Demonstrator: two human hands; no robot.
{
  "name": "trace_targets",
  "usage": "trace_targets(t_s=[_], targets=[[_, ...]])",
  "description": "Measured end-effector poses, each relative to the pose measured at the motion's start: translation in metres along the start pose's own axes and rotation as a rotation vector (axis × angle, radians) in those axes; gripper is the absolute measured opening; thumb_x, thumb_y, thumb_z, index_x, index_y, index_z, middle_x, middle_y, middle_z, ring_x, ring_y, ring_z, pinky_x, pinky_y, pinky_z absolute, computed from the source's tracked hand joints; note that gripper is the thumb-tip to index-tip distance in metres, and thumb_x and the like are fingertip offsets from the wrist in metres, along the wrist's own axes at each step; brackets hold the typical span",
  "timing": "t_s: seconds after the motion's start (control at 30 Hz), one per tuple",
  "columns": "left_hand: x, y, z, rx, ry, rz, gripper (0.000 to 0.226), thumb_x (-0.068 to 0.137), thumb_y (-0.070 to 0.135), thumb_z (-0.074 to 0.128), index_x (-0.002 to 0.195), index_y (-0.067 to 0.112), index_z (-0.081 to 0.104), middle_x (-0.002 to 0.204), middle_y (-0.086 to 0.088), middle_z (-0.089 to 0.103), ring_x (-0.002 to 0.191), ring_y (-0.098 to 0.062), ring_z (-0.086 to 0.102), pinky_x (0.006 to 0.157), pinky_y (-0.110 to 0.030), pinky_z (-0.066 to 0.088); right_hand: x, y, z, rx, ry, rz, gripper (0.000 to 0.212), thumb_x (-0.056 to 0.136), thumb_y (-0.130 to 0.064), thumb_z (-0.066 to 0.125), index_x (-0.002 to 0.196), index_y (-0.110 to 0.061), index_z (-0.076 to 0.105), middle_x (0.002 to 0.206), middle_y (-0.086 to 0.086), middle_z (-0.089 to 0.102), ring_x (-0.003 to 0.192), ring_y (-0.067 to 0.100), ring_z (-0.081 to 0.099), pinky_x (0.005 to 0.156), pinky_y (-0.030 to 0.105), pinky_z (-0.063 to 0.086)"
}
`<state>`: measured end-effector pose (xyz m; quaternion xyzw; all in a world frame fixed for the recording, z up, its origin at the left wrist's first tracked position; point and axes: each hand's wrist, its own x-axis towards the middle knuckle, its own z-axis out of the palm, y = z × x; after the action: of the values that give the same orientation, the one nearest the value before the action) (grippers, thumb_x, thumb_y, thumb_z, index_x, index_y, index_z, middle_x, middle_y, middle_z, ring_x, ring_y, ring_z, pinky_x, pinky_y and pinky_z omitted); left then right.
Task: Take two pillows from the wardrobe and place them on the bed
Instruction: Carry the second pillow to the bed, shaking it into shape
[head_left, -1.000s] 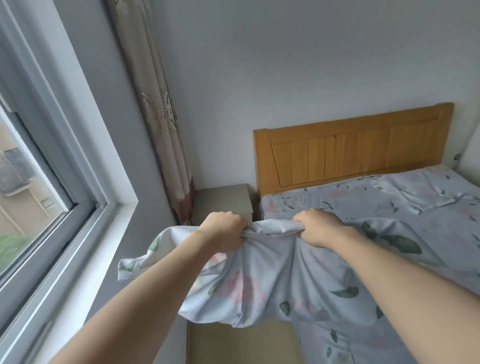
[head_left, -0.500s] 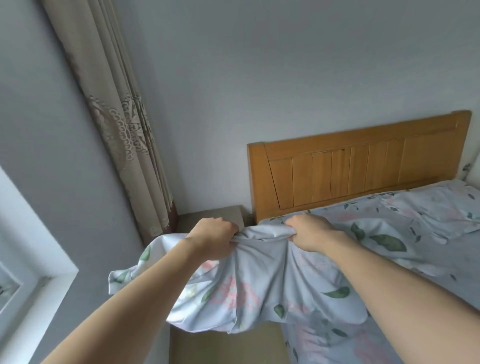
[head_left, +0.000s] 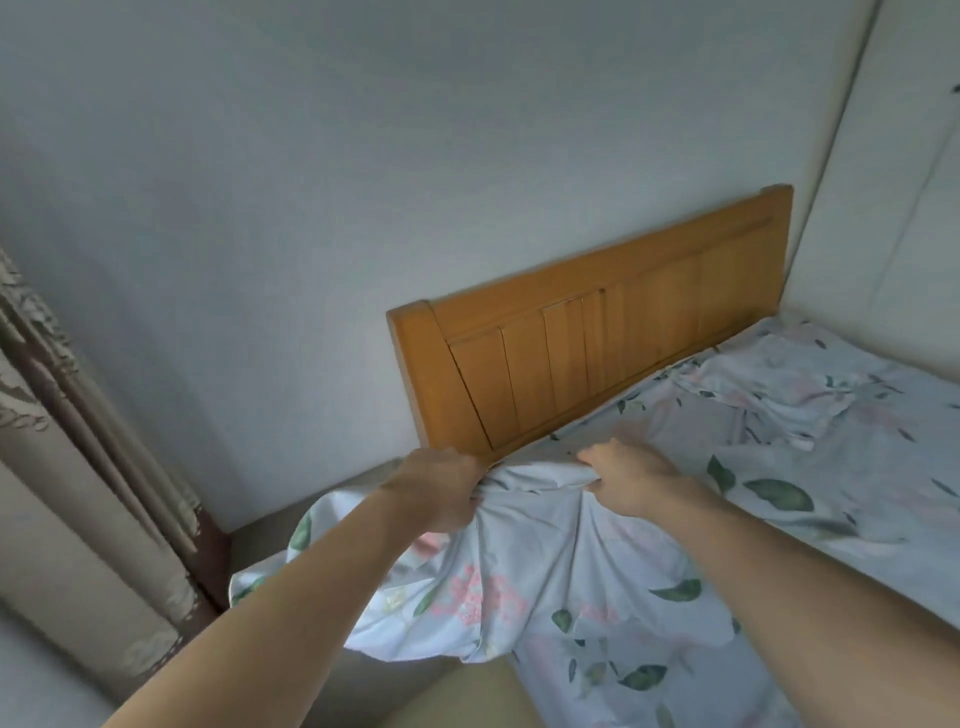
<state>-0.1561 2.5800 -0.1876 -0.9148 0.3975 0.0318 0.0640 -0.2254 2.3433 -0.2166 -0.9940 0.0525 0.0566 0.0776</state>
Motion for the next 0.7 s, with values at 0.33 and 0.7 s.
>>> trace_targets(t_s=[0.33, 0.7], targets=[[0.214, 0.001, 0.038, -0.216, -0.178, 0.074, 0.020, 0.087, 0.017, 0.043, 0.068, 0.016, 0.039, 0.070, -0.002, 0.047, 0.064, -0.017, 0.041, 0.057, -0.032, 0.031, 0.134, 0.131, 0.037, -0.148, 0.063, 0.022, 0.027, 0.087, -0.010, 0.045, 0.111, -0.021, 0.053, 0.109, 0.001, 0.062, 0.097, 0.022, 0.060, 0.074, 0.029, 0.041], [0.435, -0.033, 0.149, -0.333, -0.144, 0.085, 0.024, 0.083, 0.012, 0.041, 0.060, 0.018, 0.035, 0.058, 0.004, 0.039, 0.054, -0.015, 0.039, 0.047, -0.029, 0.025, 0.327, 0.242, 0.131, -0.214, 0.026, 0.062, 0.024, 0.084, -0.013, 0.050, 0.108, -0.020, 0.053, 0.106, 0.000, 0.064, 0.098, 0.022, 0.060, 0.083, 0.033, 0.045]])
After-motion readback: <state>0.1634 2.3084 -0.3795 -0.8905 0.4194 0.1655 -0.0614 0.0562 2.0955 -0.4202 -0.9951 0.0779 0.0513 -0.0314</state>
